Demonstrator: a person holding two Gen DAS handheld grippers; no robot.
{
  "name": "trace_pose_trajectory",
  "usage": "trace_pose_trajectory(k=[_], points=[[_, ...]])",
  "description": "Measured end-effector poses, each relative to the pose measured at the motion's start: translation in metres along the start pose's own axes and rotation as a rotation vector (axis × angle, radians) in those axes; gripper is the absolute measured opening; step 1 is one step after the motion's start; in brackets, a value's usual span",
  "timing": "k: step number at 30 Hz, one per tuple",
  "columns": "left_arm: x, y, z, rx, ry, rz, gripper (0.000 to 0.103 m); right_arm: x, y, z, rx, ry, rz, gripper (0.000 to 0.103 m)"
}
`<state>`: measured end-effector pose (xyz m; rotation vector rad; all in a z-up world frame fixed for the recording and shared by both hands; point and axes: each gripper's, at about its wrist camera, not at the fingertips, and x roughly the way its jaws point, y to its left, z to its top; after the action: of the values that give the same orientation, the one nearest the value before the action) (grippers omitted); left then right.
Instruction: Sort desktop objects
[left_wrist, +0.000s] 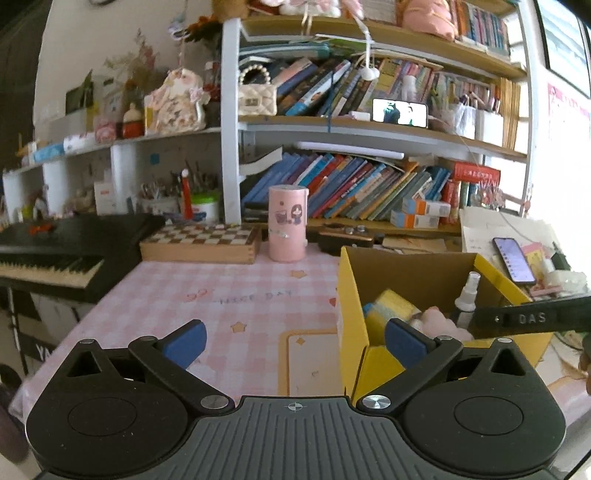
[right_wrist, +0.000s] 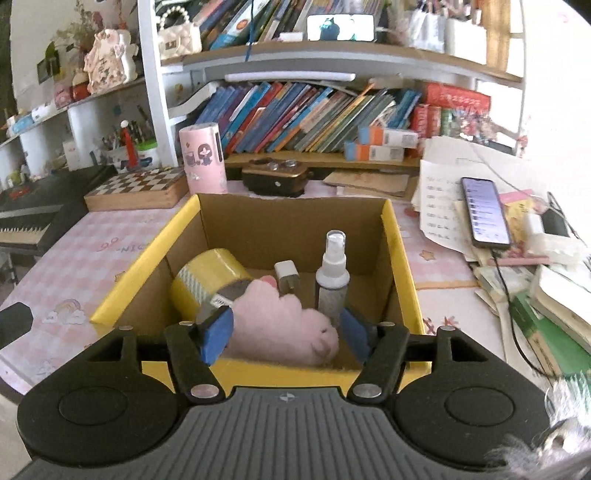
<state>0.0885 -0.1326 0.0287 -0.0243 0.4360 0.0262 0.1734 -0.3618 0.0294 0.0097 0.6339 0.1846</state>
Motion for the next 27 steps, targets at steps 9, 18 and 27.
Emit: trace_pose_trajectory(k=[9, 18, 27], points=[[-0.03, 0.036, -0.015, 0.002, 0.01, -0.011, 0.103, -0.043, 0.038, -0.035, 0.053, -0.014, -0.046, 0.064], [-0.055, 0.061, -0.036, 0.047, 0.078, 0.0, 0.103, -0.079, 0.077, -0.075, 0.082, -0.009, -0.075, 0.067], [-0.078, 0.081, -0.06, 0.069, 0.123, 0.015, 0.103, -0.104, 0.114, -0.116, 0.108, 0.006, -0.101, 0.087]])
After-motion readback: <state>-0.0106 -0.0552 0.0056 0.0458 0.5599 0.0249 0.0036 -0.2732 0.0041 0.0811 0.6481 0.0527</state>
